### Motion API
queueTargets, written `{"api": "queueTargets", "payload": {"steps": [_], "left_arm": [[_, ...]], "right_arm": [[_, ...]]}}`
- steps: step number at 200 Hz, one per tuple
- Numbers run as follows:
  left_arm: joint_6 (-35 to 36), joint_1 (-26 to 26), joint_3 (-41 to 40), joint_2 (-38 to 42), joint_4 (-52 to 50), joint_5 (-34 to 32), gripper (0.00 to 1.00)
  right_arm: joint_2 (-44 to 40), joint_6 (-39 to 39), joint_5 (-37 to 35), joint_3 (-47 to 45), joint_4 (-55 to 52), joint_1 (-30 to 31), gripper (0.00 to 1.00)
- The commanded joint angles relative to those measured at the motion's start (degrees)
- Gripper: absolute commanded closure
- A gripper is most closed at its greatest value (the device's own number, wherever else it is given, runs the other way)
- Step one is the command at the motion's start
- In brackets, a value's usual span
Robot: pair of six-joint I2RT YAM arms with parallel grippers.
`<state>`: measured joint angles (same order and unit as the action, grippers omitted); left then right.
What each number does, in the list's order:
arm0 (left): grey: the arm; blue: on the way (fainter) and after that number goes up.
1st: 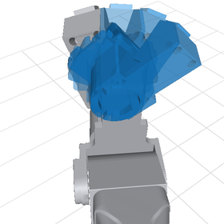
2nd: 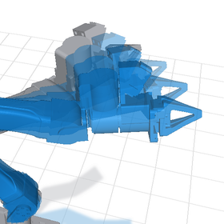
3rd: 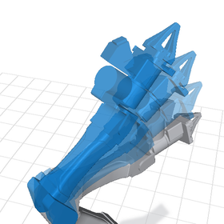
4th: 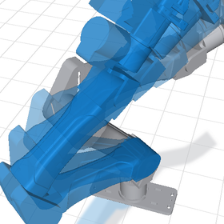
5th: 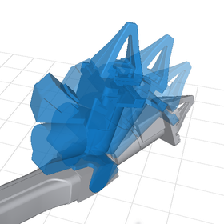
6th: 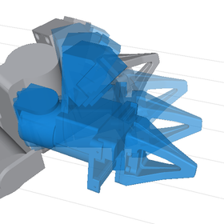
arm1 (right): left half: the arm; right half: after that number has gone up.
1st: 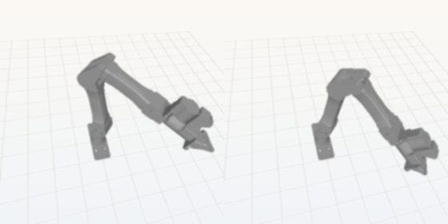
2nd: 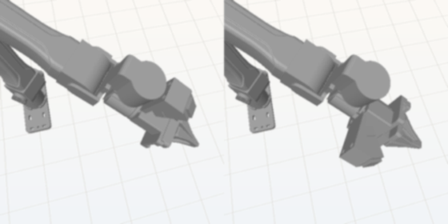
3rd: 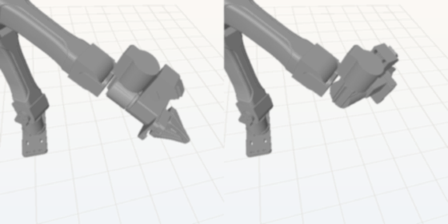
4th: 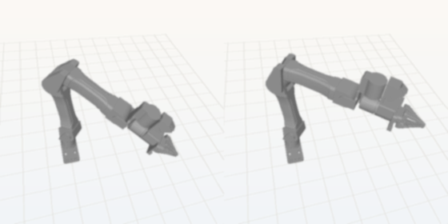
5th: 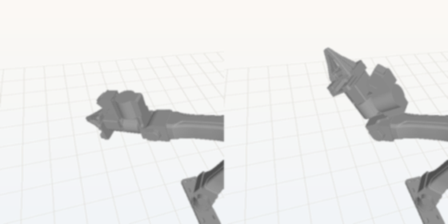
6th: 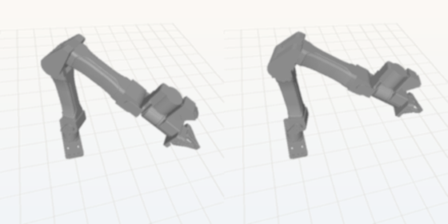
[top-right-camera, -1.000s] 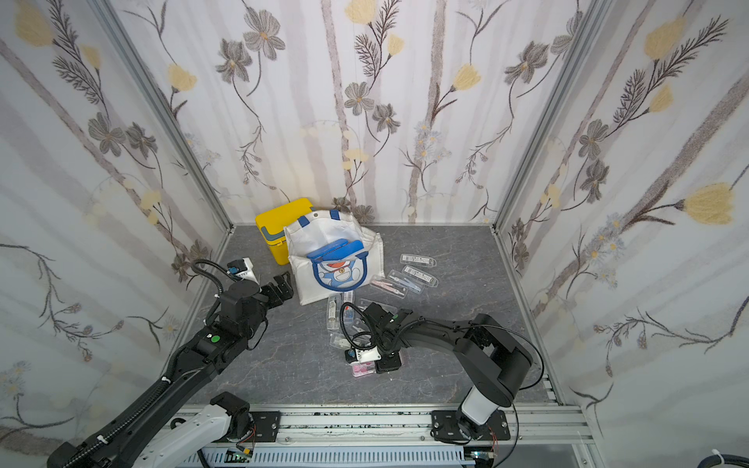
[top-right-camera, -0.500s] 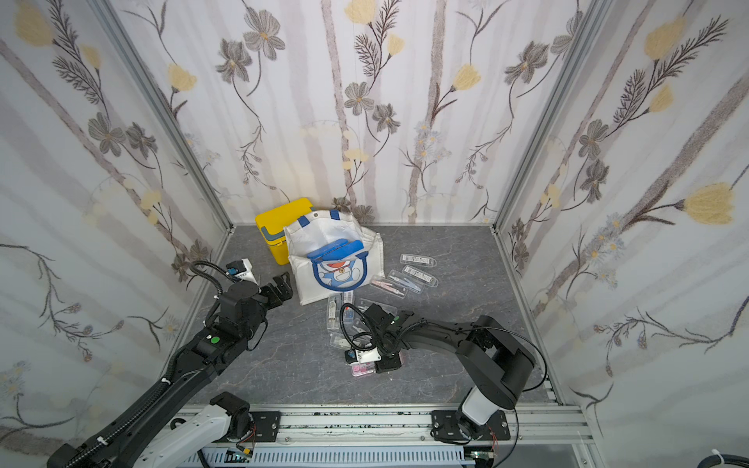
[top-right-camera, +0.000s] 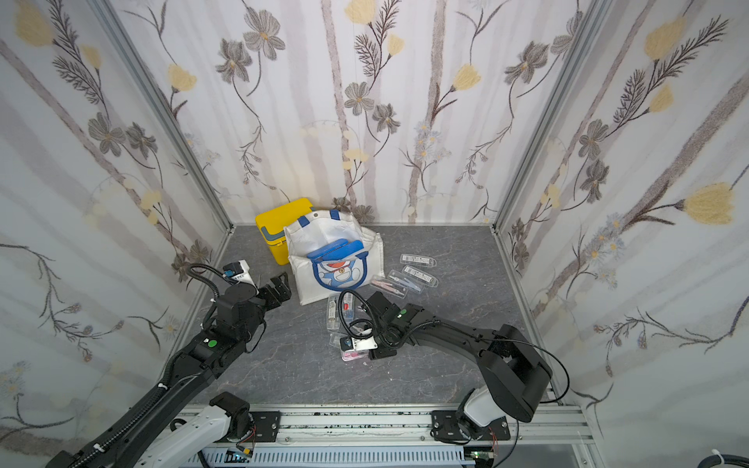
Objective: Put the compass set into the canvas bag
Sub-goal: Pick up the compass set at the center of the board, then place the compass set in the canvas bag.
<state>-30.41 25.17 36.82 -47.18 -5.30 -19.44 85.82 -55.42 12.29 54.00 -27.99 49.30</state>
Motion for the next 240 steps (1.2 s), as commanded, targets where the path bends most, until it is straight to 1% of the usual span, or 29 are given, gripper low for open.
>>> {"api": "queueTargets", "payload": {"steps": [1,21,25,49,91,140,144,198,240], "left_arm": [[-1.0,-0.1,-0.3,0.5,1.1,-1.1,0.0],[-1.1,-0.1,-0.5,0.8,1.2,-1.1,0.0],[-1.1,-0.1,-0.4,0.9,1.2,-1.1,0.0],[-1.3,-0.1,-0.5,1.1,0.8,-0.9,0.0],[-1.7,-0.3,-0.3,1.2,0.3,-0.8,0.0],[-2.0,-0.2,0.2,1.1,0.4,-1.1,0.0],[-2.0,-0.2,0.3,1.1,0.4,-1.1,0.0],[-1.8,-0.3,1.4,1.1,-0.9,-1.2,0.0],[-2.2,-0.3,1.5,1.6,-1.4,-0.6,0.0]], "right_arm": [[-0.5,-3.3,2.6,3.4,1.0,-1.2,0.5],[0.3,-5.4,2.0,7.3,1.0,-1.9,0.5],[0.6,-6.1,1.9,8.3,0.9,-3.7,0.5],[1.8,-8.9,2.2,13.5,0.9,-6.0,0.5],[3.0,-13.6,5.9,21.6,0.9,-9.8,0.5],[5.2,-16.8,9.7,30.7,0.9,-13.3,0.5],[7.0,-17.1,10.0,31.6,1.0,-13.6,0.5],[16.8,-18.1,14.6,43.6,4.3,-16.1,0.52],[24.5,-15.6,17.2,50.5,10.0,-17.2,0.51]]}}
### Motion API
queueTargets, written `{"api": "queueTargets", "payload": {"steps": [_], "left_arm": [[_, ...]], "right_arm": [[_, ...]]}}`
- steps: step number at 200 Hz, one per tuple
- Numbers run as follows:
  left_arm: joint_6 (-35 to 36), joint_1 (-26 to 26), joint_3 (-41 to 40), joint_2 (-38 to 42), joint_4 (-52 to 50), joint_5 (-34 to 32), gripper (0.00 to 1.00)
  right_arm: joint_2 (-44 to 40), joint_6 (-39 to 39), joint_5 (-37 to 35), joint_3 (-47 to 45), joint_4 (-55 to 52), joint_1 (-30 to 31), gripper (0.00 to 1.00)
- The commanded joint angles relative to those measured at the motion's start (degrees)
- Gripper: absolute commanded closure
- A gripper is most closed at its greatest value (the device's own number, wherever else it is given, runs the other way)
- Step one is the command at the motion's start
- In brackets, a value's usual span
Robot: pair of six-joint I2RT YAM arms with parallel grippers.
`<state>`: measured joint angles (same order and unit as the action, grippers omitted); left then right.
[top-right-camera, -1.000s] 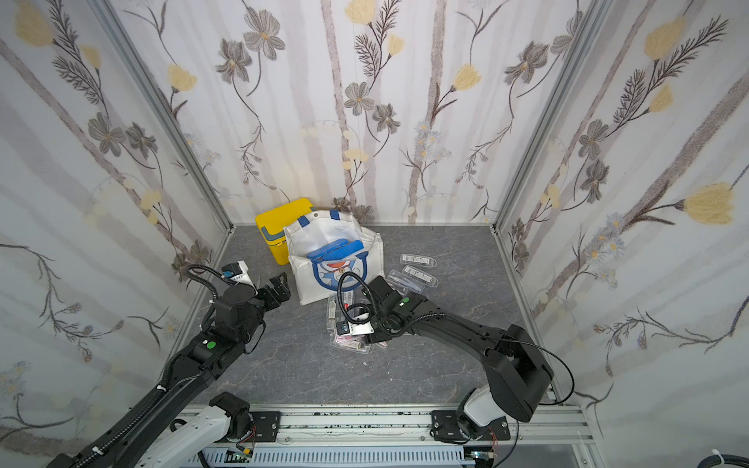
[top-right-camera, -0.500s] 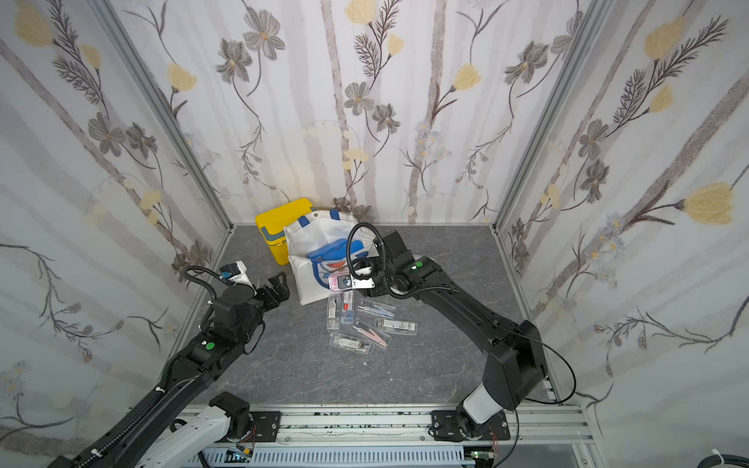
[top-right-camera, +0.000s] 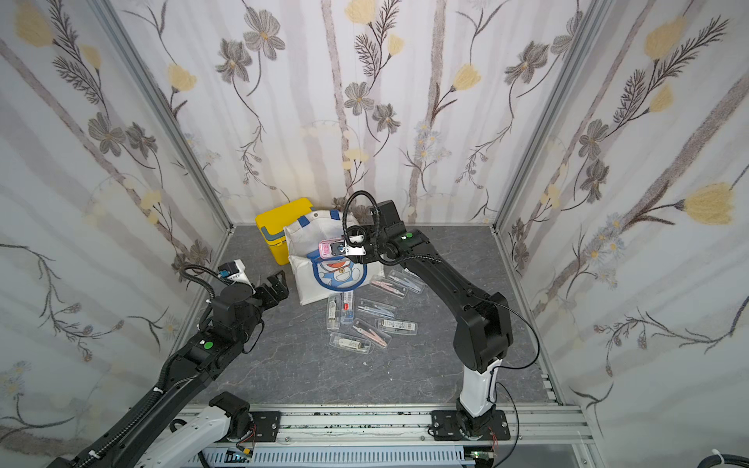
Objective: Put the compass set into the canvas bag
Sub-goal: Place the compass set in the canvas bag.
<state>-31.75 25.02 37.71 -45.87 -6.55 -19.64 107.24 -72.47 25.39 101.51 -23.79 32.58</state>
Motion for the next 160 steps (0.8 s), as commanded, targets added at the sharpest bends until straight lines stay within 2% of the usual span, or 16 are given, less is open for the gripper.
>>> {"api": "queueTargets", "payload": {"steps": [1,38,90,160], "left_arm": [[-1.0,-0.1,0.7,0.3,-0.2,-0.3,0.0],[-1.9,-0.2,0.1,0.6,-0.2,0.6,0.0],[-2.9,-0.2,-1.5,1.1,0.2,1.3,0.0],[-2.1,-0.2,-2.2,0.6,1.7,1.4,0.0]], "right_arm": [[3.4,1.7,4.2,3.2,6.2,-0.5,0.51],[9.5,3.2,5.4,7.8,10.5,-0.7,0.51],[15.4,4.9,5.7,8.8,14.8,-0.9,0.51],[21.0,2.4,-2.3,12.9,9.5,-1.0,0.5]]}}
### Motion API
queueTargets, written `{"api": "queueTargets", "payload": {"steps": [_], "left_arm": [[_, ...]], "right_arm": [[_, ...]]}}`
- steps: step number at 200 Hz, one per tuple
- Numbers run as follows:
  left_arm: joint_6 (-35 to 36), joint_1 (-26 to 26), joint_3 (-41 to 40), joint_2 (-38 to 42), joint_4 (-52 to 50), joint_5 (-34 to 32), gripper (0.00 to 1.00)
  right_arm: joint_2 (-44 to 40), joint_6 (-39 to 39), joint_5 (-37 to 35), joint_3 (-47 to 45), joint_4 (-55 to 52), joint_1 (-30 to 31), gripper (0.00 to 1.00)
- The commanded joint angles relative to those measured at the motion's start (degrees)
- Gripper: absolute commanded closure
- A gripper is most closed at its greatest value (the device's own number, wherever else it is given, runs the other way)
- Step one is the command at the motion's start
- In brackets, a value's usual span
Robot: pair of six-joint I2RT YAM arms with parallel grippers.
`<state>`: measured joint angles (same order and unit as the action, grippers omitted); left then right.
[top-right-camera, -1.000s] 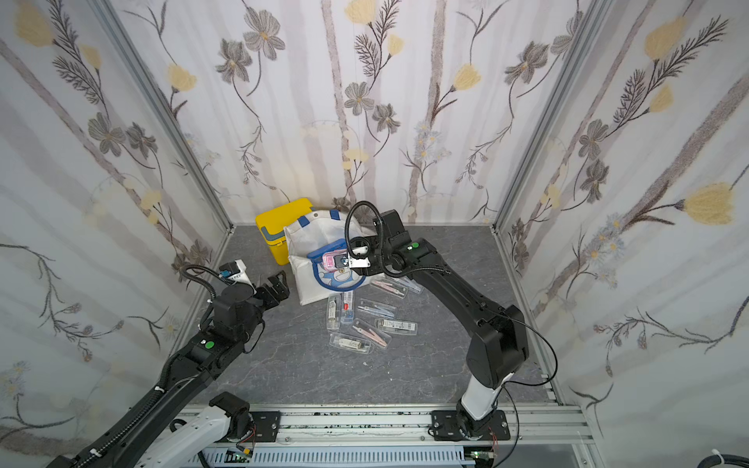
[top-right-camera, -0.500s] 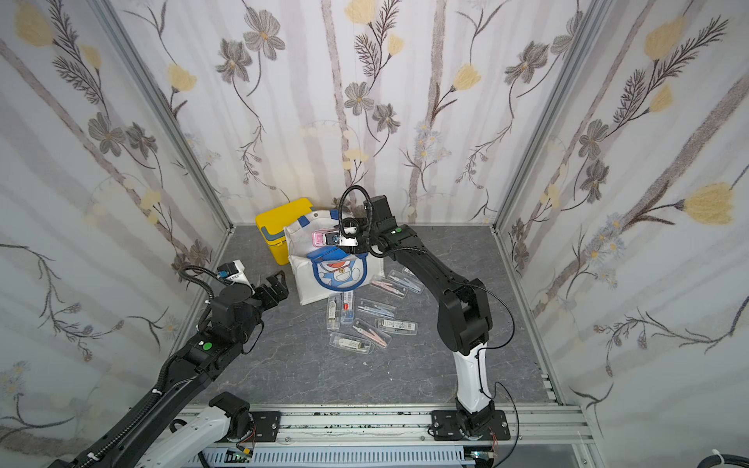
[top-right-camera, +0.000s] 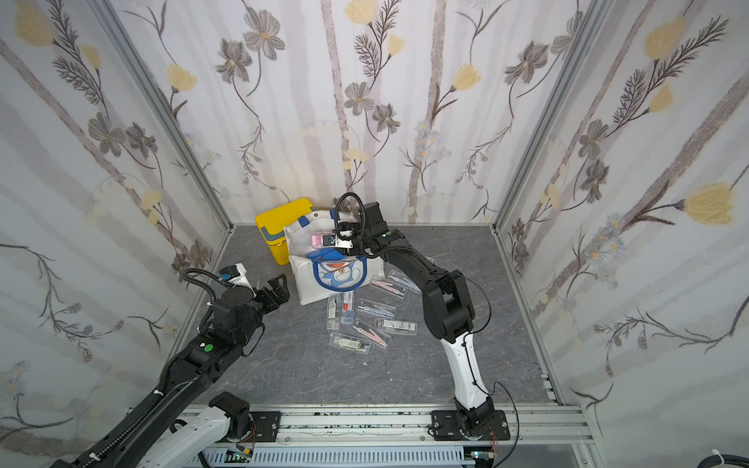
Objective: Put the compass set into the canvas bag
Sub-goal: Place the compass set in the canvas bag.
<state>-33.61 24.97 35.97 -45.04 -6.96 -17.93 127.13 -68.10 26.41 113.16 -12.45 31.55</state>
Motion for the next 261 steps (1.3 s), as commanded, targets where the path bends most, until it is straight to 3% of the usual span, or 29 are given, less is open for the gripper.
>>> {"api": "queueTargets", "payload": {"steps": [1,82,150,193,239,254,261], "left_arm": [[-0.2,-0.1,-0.4,-0.2,2.1,-0.3,0.0],[0.4,-0.2,-0.9,-0.9,3.1,-0.2,0.0],[0.1,-0.2,-1.1,-0.2,2.8,0.0,0.0],[0.0,-0.2,-1.1,0.3,2.5,0.1,0.0],[0.0,-0.2,-0.9,0.5,1.7,0.6,0.0],[0.0,-0.2,-0.9,0.5,1.5,0.8,0.0],[0.0,-0.2,-0.9,0.5,1.4,0.9,0.0]], "right_arm": [[1.2,-2.2,-3.5,1.3,-2.0,0.1,0.5],[4.9,-12.0,-15.7,1.6,-8.1,1.6,0.45],[4.5,-12.4,-15.2,1.6,-6.3,2.3,0.33],[2.2,-7.9,-11.6,1.4,-1.4,2.2,0.29],[-2.0,2.5,-7.3,0.7,6.9,2.0,0.26],[-4.8,7.4,-6.9,-2.5,12.9,2.1,0.18],[-6.5,9.6,-6.8,-4.8,16.5,2.0,0.06]]}}
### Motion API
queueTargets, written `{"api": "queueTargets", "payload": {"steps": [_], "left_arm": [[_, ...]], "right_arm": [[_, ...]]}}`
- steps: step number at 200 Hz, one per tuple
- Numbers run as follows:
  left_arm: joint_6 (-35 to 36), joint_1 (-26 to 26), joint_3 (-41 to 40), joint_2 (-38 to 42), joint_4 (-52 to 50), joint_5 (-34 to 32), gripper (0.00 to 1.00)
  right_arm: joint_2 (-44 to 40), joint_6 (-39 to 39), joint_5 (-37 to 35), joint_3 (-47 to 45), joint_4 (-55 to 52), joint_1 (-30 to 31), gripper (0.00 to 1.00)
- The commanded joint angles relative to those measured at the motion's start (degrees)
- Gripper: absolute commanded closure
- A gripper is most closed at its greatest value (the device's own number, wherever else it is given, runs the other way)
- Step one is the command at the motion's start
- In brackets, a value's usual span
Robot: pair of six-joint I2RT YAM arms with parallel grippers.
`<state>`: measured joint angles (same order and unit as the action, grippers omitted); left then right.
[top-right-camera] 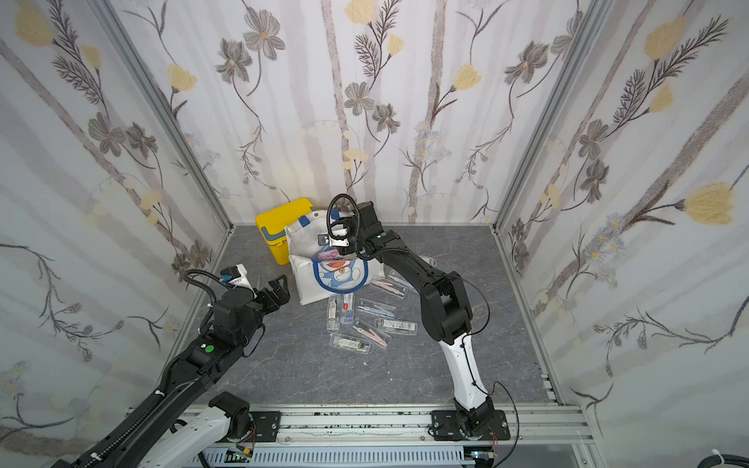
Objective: Put the compass set into the canvas bag
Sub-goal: Place the compass set in the canvas bag, then pick up the compass set at the center of the board.
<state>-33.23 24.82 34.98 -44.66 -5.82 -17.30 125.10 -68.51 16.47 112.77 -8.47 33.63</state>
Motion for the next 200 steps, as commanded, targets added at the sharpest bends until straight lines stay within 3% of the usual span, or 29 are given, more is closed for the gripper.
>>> {"api": "queueTargets", "payload": {"steps": [1,33,57,89,124,200], "left_arm": [[-0.4,0.0,0.1,0.1,0.3,0.3,0.0],[-0.1,0.0,0.6,-0.4,-0.1,1.3,0.0],[0.5,0.0,1.4,-1.4,-0.5,2.8,0.0],[1.7,0.0,3.2,-4.0,-1.4,5.4,0.0],[3.1,0.0,6.4,-8.5,-3.2,9.9,0.0],[1.9,2.4,10.4,-19.2,-4.4,14.2,0.0]], "right_arm": [[-4.7,10.2,3.2,-4.7,13.1,-0.1,0.03],[-12.2,19.2,0.1,-16.5,30.7,-0.1,0.0],[-17.1,29.9,-7.6,-22.0,38.5,-0.1,0.01],[-21.5,49.8,-26.3,-21.3,30.6,-0.2,0.0],[-27.0,55.1,-37.8,-25.5,18.5,-0.4,0.01],[-42.4,68.5,-38.6,-48.7,15.3,-2.0,0.01]]}}
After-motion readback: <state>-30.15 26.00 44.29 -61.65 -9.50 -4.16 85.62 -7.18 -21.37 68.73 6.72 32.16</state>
